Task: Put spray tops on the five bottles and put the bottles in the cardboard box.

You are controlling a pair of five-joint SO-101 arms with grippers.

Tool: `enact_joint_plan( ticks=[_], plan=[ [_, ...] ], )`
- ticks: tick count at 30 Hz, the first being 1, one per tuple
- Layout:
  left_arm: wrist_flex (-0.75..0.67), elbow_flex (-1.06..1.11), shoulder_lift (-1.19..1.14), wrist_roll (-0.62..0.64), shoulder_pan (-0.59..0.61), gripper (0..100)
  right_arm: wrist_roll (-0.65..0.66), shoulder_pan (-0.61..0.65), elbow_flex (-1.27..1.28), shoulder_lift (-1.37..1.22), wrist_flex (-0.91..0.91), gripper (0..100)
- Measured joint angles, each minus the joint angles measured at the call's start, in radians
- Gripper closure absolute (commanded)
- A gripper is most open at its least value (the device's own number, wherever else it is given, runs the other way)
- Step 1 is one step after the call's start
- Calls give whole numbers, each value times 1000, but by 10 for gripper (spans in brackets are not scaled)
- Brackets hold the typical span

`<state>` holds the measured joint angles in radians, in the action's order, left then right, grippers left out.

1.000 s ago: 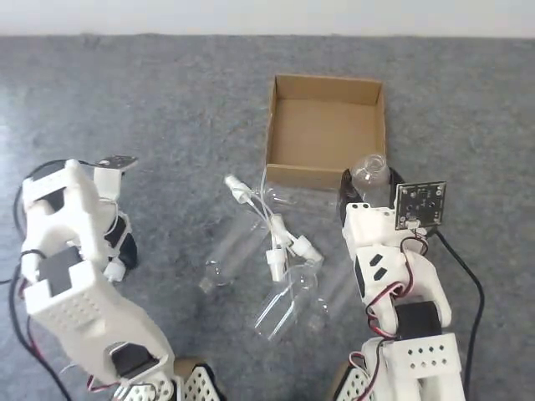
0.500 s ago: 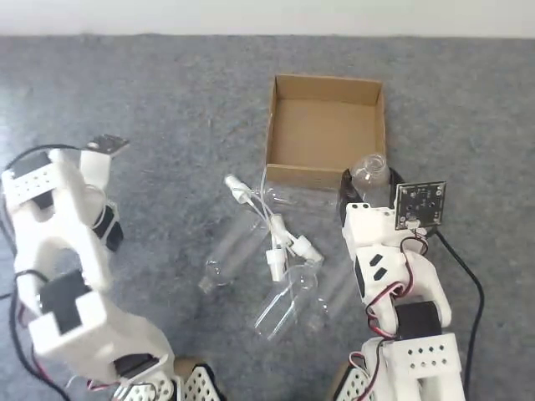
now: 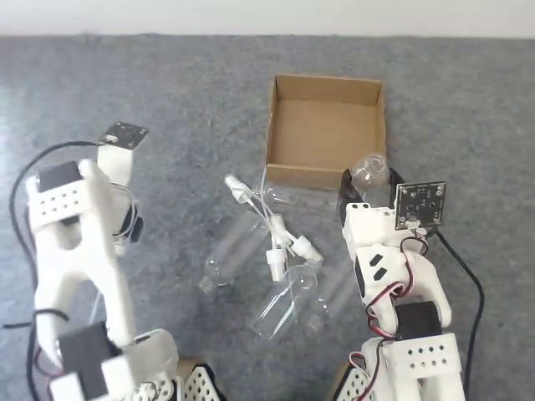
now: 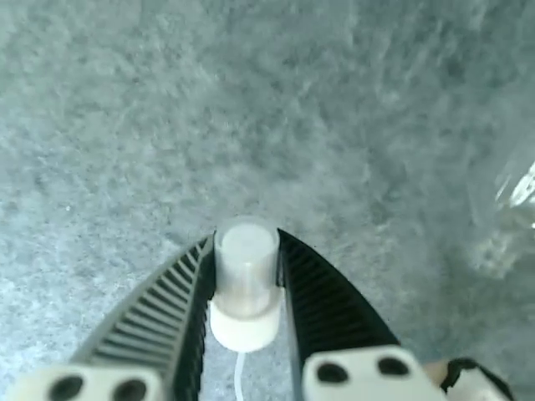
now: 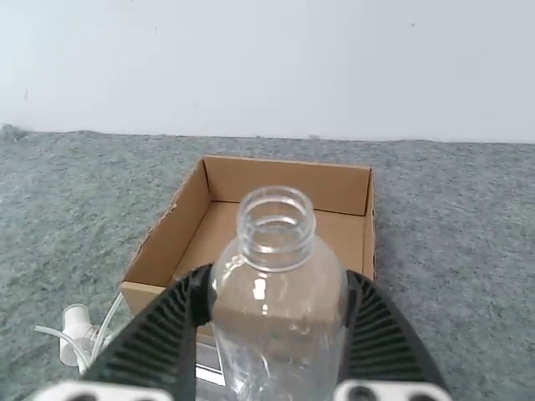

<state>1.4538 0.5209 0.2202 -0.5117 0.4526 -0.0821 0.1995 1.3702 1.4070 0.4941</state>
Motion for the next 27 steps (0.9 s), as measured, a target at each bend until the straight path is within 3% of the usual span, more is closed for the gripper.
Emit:
enact_joint_plan(
  ticks=[16,27],
  plan=[
    [-46,44,213,230,-132,987,0,0,0,0,2,904],
    [-46,11,353,365,-206,987,100,110,-58,0,218,907]
  ],
)
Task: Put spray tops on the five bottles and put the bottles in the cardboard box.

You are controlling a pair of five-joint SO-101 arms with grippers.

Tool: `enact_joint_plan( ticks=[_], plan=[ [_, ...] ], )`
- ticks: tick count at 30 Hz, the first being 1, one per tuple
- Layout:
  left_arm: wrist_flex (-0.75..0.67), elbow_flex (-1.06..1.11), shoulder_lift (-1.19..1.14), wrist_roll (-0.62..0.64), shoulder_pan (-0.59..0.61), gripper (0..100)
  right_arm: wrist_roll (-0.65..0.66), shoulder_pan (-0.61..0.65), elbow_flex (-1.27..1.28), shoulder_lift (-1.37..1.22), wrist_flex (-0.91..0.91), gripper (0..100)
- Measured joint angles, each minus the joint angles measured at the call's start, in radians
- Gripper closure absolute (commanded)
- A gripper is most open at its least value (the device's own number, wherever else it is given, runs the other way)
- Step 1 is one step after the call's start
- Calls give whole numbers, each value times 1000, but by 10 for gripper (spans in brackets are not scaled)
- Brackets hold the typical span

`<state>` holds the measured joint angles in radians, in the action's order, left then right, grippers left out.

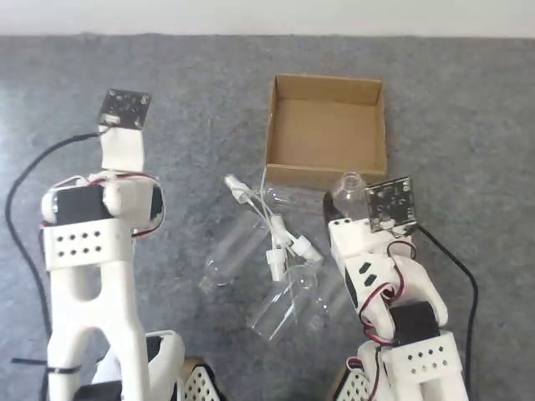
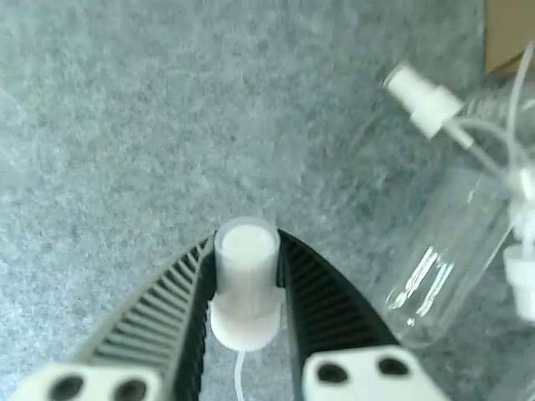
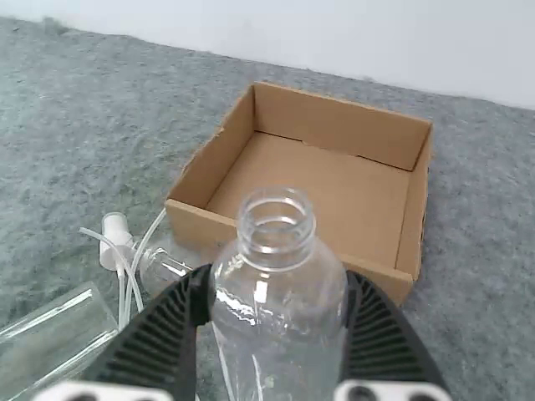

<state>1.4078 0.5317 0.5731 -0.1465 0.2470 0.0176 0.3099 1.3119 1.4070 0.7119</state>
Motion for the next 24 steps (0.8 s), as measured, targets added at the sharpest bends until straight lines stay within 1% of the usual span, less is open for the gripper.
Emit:
enact_joint_plan(
  ticks=[6,15,20,24],
  plan=[
    [0,-83,8,91,-86,987,37,11,0,0,0,908],
    [0,-224,34,189,-213,987,40,20,0,0,2,908],
    [0,-325,37,278,-290,987,40,74,-69,0,98,908],
    [-31,-387,37,331,-339,987,40,106,-81,0,127,908]
  ],
)
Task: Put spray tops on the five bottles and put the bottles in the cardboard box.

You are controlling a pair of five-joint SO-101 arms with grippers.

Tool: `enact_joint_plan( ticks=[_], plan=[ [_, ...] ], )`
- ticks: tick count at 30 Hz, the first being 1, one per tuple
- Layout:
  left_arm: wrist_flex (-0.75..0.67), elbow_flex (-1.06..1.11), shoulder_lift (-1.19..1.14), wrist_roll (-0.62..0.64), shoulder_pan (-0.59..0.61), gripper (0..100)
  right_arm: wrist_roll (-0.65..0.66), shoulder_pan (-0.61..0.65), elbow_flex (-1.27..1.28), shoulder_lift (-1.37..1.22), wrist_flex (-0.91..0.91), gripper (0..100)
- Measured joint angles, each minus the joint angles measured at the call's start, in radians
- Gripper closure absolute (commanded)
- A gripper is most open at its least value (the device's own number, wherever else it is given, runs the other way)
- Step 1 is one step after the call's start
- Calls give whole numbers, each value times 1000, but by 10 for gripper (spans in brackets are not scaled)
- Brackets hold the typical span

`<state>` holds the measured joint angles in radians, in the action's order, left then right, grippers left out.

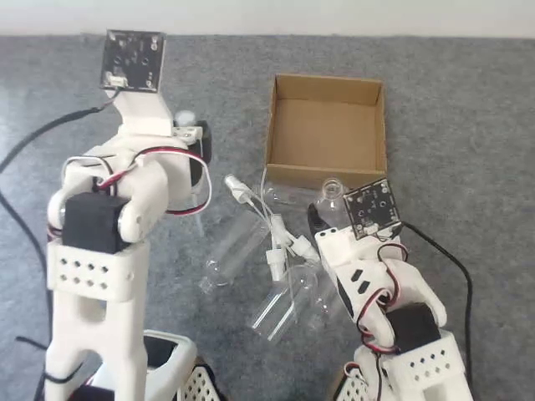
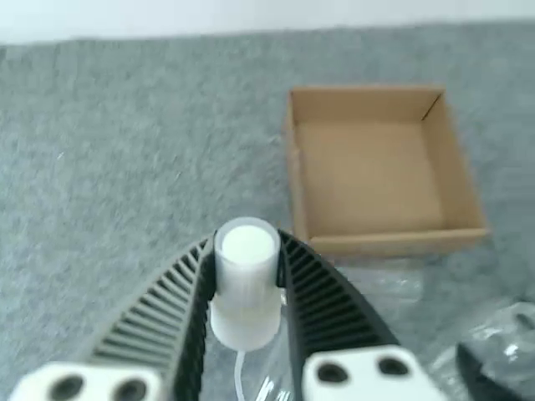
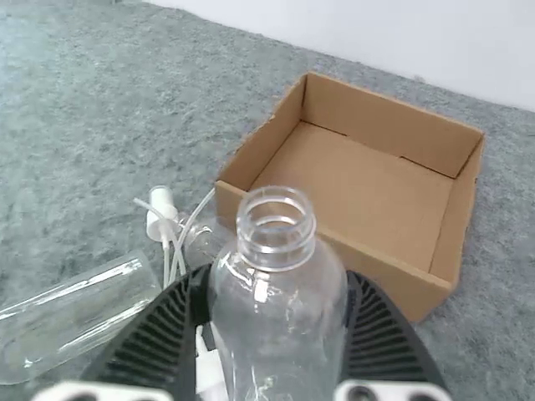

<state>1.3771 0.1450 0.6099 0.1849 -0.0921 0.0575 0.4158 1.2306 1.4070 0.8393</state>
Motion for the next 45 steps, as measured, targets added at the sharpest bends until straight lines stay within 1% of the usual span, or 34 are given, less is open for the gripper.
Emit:
enact_joint_plan(
  ticks=[4,15,20,24,28,33,36,40,45],
  plan=[
    [-40,-15,0,40,-44,987,0,28,0,0,0,908],
    [-169,-17,0,126,-138,987,0,29,0,0,0,908],
    [-206,-17,2,164,-176,987,0,29,0,0,0,908],
    [-229,-17,71,187,-178,987,0,81,0,0,0,908],
    [-230,-15,163,189,-192,987,0,87,0,0,0,908],
    [-262,58,253,192,-212,987,0,101,0,0,0,908],
    [-310,129,299,193,-235,987,0,117,0,0,0,908],
    [-382,238,362,195,-230,987,0,161,0,0,0,908],
    [-456,330,427,195,-241,987,0,175,0,0,0,908]
  ],
)
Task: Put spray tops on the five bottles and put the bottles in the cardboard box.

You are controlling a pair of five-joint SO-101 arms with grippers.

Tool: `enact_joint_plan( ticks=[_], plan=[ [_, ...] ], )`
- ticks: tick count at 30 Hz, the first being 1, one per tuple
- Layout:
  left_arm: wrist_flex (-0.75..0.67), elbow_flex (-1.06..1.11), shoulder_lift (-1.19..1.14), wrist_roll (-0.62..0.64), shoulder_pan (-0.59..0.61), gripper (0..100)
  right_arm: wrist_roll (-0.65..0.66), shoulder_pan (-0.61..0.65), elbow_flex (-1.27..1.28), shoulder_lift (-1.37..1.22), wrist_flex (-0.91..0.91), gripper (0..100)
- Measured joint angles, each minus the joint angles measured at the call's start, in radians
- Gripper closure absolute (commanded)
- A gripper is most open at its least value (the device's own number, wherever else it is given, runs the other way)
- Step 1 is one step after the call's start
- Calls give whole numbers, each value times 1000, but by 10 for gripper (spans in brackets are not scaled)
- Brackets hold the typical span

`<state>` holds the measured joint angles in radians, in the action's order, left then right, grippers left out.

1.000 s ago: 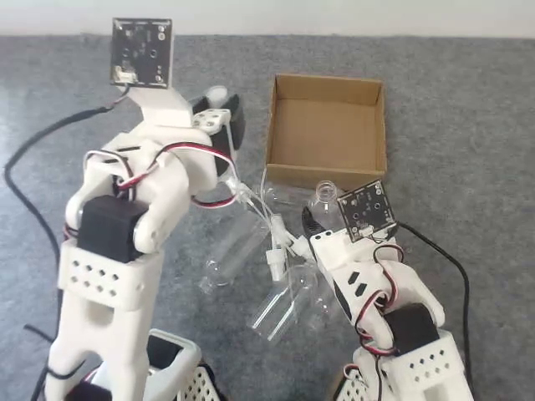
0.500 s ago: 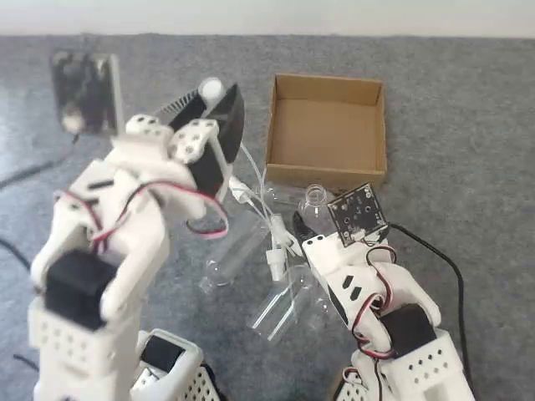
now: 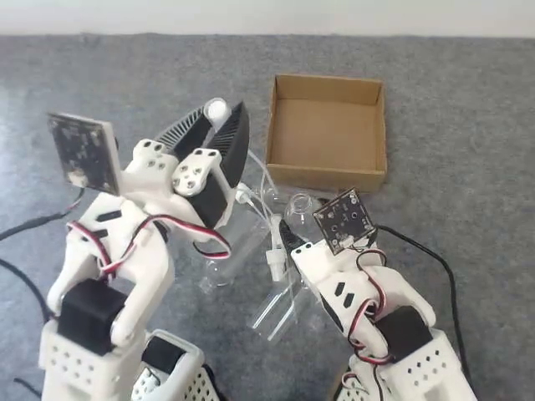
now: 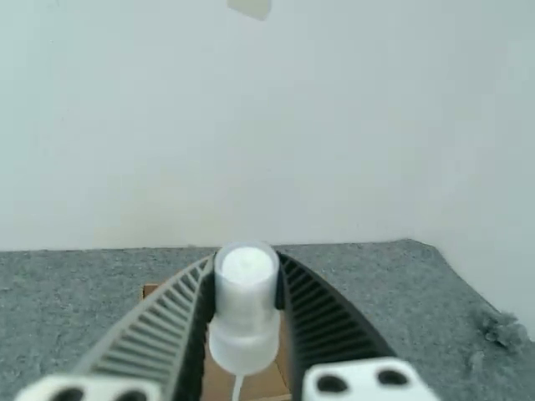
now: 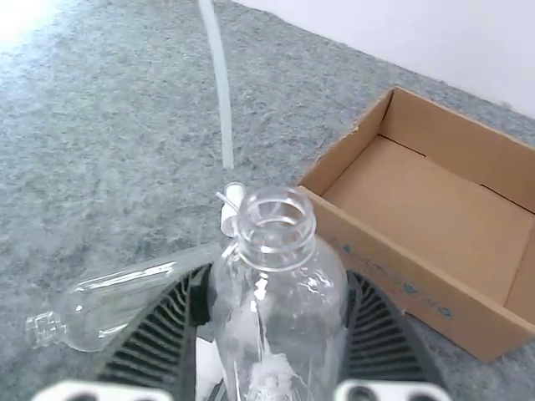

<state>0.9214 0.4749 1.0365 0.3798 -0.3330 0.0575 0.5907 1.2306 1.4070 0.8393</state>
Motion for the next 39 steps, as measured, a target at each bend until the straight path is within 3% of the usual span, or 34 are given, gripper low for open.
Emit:
enact_joint_plan(
  ticks=[13,28,39],
  plan=[
    [-12,17,48,0,-68,987,54,52,0,0,0,908],
    [-3,17,48,0,-68,987,72,52,43,0,-74,908],
    [51,68,52,0,-153,987,74,21,43,0,-74,908]
  ],
)
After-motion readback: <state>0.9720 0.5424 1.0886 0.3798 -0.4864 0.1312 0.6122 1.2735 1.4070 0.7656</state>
